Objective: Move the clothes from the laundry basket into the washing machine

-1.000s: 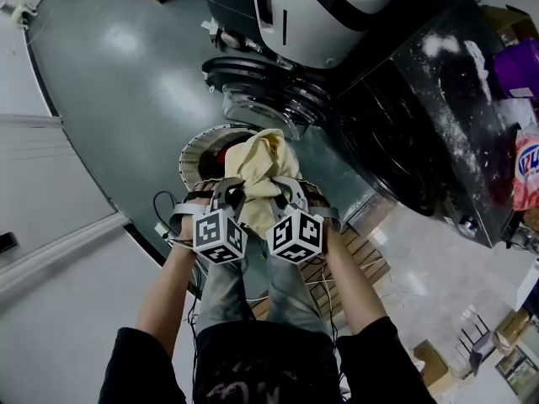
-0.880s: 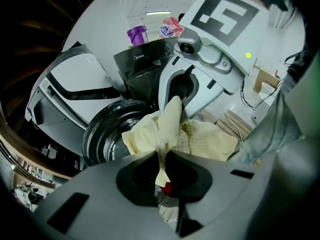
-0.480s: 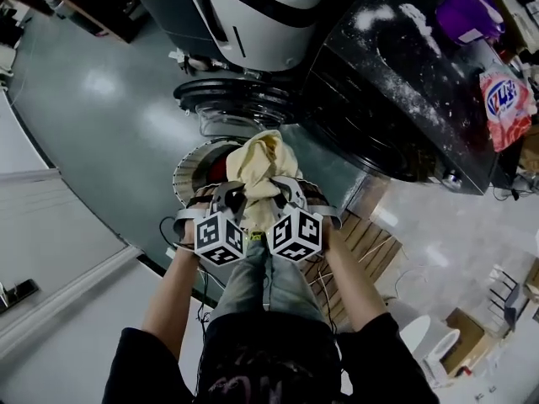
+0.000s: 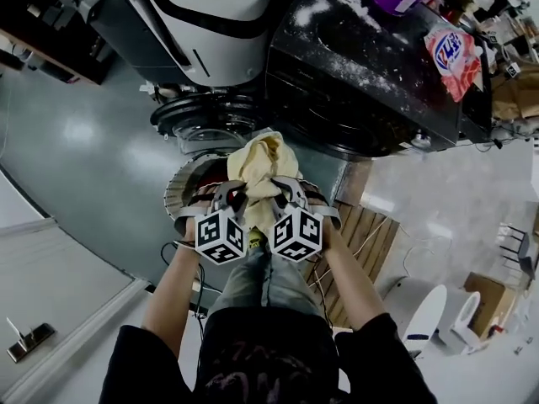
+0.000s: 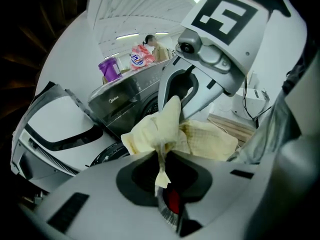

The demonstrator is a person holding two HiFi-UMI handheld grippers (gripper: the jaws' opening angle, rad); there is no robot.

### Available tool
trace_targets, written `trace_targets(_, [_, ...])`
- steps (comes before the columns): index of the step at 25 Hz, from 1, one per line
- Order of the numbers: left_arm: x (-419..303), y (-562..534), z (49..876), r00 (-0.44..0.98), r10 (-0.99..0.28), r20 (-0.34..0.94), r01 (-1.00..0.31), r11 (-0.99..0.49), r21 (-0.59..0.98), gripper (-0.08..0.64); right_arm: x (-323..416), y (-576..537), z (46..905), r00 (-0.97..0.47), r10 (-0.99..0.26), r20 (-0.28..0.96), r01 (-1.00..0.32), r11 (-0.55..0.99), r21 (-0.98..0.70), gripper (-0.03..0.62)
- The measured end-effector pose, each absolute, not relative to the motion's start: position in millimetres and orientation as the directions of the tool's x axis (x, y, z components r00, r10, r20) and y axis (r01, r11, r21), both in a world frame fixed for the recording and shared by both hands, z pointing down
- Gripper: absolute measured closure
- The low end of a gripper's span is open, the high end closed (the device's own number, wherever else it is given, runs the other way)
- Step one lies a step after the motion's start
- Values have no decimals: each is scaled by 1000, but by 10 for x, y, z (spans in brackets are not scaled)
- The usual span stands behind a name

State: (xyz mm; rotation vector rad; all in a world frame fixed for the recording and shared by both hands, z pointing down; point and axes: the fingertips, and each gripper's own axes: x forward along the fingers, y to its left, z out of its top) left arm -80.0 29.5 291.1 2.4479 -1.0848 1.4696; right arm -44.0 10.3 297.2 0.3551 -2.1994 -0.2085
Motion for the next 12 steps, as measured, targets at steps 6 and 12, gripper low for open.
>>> trace_targets(6, [-377, 186, 2773, 370, -515, 773, -532, -800, -279, 517, -5, 36, 2810, -519, -415, 747, -276, 909, 313, 549])
trace_targets(12, [141, 48, 2644, 432, -486, 760, -455, -845, -282, 517, 519, -68, 2679, -465, -473, 748, -359, 873, 330, 549])
